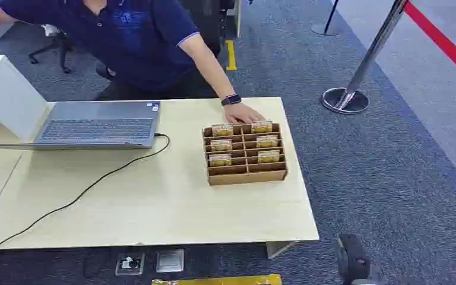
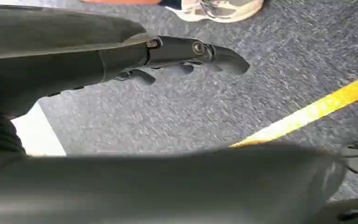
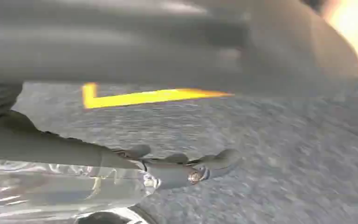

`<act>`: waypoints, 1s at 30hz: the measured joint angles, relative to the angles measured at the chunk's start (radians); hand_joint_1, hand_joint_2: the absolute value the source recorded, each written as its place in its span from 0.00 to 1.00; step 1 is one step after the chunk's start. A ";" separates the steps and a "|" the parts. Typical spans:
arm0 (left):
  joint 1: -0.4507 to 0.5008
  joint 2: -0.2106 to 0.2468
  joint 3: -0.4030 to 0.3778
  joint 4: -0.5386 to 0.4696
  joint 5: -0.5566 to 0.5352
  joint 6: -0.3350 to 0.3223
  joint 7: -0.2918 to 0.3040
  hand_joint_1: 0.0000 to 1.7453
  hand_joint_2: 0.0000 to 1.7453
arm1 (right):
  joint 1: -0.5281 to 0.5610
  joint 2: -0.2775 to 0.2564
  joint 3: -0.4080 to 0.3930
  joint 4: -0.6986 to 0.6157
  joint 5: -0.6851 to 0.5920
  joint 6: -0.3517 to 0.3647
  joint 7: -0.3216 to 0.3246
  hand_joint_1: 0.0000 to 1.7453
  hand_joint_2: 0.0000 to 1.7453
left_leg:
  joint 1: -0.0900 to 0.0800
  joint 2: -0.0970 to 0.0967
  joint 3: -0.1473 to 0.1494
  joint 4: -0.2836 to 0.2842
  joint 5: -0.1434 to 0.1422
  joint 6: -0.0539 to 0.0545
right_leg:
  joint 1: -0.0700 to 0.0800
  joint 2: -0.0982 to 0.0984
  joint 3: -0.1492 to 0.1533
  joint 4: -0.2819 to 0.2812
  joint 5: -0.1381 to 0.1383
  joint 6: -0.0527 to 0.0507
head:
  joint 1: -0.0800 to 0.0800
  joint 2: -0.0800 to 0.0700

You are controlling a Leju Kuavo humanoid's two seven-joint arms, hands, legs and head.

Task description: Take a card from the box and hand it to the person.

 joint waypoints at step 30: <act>-0.006 -0.022 0.095 0.025 -0.111 0.036 0.000 0.00 0.00 | -0.122 0.007 0.130 -0.369 -0.066 0.077 -0.408 0.00 0.00 | 0.000 0.000 -0.001 0.000 0.001 0.000 | 0.000 0.000 -0.001 0.001 0.001 0.000 | 0.000 0.000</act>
